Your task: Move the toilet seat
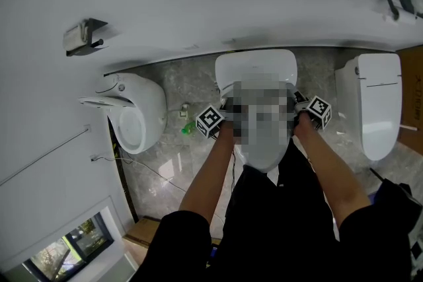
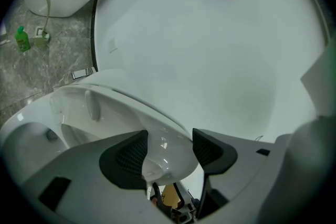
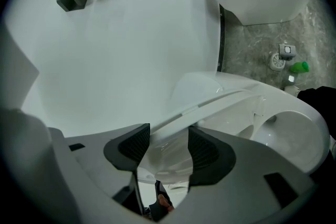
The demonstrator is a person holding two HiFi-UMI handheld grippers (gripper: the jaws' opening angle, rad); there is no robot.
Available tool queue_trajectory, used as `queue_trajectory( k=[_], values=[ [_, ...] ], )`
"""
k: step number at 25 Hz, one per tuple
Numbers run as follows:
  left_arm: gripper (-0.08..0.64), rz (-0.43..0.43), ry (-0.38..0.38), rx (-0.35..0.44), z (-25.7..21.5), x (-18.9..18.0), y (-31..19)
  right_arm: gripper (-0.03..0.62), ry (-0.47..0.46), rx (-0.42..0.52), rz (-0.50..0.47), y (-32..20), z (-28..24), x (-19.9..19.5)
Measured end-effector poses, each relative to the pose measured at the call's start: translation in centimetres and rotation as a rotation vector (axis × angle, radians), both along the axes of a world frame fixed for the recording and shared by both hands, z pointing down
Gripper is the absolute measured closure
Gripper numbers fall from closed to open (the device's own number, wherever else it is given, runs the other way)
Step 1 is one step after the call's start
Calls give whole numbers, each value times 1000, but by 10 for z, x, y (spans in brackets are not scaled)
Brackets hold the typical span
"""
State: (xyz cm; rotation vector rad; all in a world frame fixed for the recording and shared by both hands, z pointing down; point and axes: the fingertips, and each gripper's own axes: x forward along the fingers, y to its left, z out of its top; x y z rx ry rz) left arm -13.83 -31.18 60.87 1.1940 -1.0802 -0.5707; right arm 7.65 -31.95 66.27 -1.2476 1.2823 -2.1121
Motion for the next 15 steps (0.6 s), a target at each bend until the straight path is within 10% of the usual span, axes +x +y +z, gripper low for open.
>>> queue_trajectory(
  k=[15],
  values=[
    [282, -136, 133, 169, -27, -15, 20, 347, 40, 108, 2, 8, -20, 12]
  ],
)
